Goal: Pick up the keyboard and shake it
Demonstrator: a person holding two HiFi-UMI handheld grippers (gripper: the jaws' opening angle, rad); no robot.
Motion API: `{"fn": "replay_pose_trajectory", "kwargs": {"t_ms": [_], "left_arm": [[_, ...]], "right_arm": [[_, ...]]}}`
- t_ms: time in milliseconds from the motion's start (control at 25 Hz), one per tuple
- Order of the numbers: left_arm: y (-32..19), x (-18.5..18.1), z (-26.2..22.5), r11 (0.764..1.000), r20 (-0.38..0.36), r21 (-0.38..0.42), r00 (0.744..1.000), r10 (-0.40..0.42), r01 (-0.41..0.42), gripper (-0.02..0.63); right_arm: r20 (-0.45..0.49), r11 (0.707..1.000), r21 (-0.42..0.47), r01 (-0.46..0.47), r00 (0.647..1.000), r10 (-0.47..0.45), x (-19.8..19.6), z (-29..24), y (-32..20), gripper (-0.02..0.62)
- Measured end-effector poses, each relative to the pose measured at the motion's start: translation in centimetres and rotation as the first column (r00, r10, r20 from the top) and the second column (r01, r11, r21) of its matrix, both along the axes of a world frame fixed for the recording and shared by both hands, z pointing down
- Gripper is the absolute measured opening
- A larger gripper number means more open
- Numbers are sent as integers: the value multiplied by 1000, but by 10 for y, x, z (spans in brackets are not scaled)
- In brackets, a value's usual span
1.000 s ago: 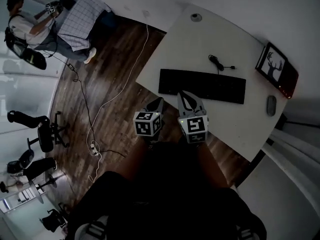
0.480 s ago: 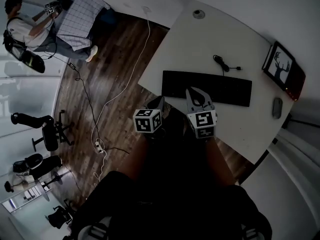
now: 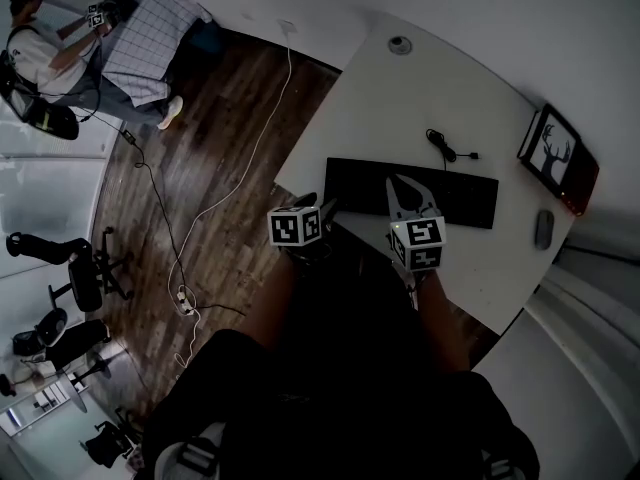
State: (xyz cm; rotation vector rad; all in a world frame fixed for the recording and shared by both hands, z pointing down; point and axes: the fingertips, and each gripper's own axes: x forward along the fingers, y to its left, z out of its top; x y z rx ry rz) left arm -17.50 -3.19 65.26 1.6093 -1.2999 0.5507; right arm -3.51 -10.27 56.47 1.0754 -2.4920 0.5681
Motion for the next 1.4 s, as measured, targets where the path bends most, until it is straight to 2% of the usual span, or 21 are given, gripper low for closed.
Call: {"fn": "replay_pose_trajectory", "kwargs": {"t_ms": [200,320,400,480,600,680,760,920,1080,1200,1240,1280,1400], "left_arm": [[-11,8,11,998,-78,-45,997,31,-34,318],[-17,17,15,995,-104,-71,993,61,-68,333],[-16,20,18,989,-66,-97,993,101,-107,341],[-13,21,21,978,9,-127,986,167,-165,341],[-11,25,26,956,111,-169,959,261,-240,345],[-12,26,28,946,133,-196,949,287,-259,332],[-13,25,27,945,124,-208,952,280,-251,325],[-13,22,25,961,85,-187,971,223,-205,281],[-10,23,24,959,79,-193,971,225,-207,275],[-7,22,21,963,67,-188,975,211,-195,270],[-8,21,19,967,53,-179,979,196,-184,222],[-9,20,16,971,32,-168,983,180,-173,202],[-10,20,8,974,2,-146,985,175,-172,192]], "right_arm": [[-22,998,-33,-45,999,44,17,11,-9,21],[-33,997,-46,-60,998,59,25,15,-12,21],[-39,995,-67,-77,996,74,32,20,-13,21],[-47,992,-86,-96,995,92,40,26,-13,21],[-50,989,-93,-114,993,110,47,29,-13,21],[-47,989,-90,-114,993,110,47,28,-14,21],[-42,990,-87,-109,993,106,46,27,-13,21],[-58,991,-91,-98,994,93,48,32,-10,21],[-107,994,-89,-60,993,50,48,40,-1,21],[-166,997,-70,-10,986,-2,46,43,6,21],[-190,998,-58,10,982,-21,45,44,9,21],[-221,999,-38,35,974,-42,43,43,11,21],[-350,985,57,163,927,-133,34,43,27,23]]}}
